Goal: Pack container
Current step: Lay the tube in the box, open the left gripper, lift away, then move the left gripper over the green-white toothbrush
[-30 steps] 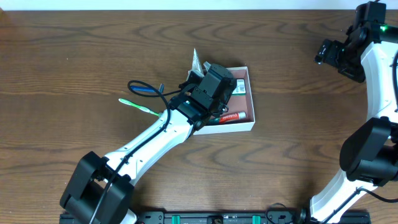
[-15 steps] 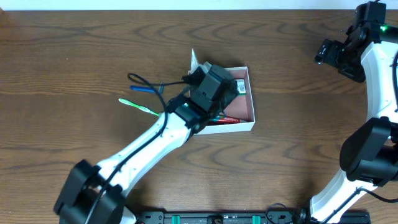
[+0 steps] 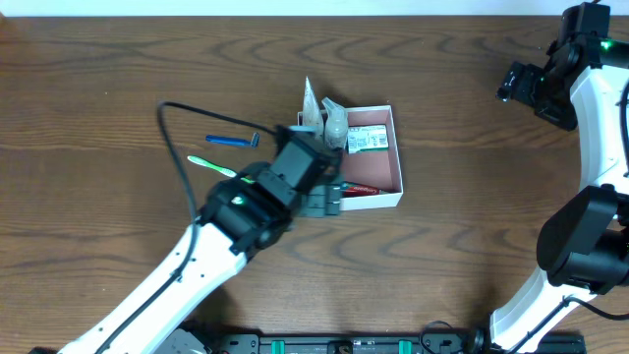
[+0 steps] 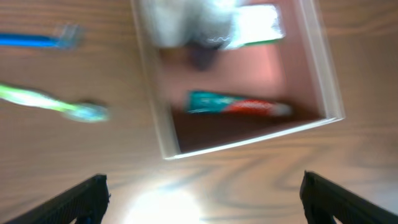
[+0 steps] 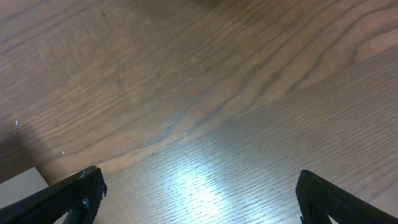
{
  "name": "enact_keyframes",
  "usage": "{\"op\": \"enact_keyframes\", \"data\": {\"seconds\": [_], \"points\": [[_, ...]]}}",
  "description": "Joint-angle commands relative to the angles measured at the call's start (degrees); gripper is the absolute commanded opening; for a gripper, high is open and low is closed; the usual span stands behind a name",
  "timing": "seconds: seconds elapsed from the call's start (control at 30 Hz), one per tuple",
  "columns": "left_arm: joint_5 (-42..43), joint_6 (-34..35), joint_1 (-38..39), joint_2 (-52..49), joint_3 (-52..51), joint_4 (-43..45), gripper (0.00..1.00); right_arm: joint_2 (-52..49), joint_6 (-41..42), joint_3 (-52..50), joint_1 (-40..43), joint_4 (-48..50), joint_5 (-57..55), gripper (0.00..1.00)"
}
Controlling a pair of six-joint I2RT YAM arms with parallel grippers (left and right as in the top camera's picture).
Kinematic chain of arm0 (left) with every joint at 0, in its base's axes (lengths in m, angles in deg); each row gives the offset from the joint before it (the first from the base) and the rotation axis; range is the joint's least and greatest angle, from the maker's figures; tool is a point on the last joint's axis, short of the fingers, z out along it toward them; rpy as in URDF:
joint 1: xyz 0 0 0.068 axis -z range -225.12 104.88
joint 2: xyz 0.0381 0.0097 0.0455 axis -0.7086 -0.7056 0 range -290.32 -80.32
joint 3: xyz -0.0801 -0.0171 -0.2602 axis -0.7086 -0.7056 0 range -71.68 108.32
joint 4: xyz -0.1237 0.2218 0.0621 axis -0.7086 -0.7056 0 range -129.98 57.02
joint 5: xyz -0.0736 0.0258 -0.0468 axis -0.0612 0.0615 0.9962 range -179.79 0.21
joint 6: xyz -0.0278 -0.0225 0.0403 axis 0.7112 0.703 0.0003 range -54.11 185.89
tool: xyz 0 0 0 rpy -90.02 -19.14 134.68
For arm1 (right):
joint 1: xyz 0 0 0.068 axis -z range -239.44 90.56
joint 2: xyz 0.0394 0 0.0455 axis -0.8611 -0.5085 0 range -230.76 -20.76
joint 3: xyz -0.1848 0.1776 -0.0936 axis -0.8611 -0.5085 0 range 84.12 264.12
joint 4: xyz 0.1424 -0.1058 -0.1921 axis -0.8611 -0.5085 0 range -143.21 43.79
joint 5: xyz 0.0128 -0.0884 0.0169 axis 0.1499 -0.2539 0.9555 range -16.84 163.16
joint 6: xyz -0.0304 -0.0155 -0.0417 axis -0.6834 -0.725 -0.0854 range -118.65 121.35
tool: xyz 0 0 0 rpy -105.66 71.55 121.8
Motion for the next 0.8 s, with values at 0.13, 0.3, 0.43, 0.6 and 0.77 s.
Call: {"op": "enact_keyframes", "data": {"seconds": [0.13, 0.3, 0.43, 0.6, 0.77], "points": [[-8.76, -5.01, -10.4, -2.08, 0.5, -2.03, 0.98, 1.57, -0.09, 0.94, 0.2, -0.07, -0.37, 0.99], [-7.78, 2.97, -17.86, -8.2, 0.5, -2.38, 0.98, 1.57, -0.09, 0.94, 0.2, -0.09, -0.37, 0.99], [-4.5, 13.88, -22.51, -13.92, 0.5, -2.29, 0.98, 1.57, -0.09, 0.94, 0.2, -0.07, -0.37, 0.99], [-3.3, 22.97, -25.68, -20.26, 0.5, 0.15, 0.98, 1.57, -0.09, 0.94, 0.2, -0.09, -0.37, 0.99], [-3.1, 31.69, -26.58, -24.33, 0.5, 1.38, 0.98, 1.57, -0.09, 0.94, 0.2, -0.09, -0.37, 0.99]]}}
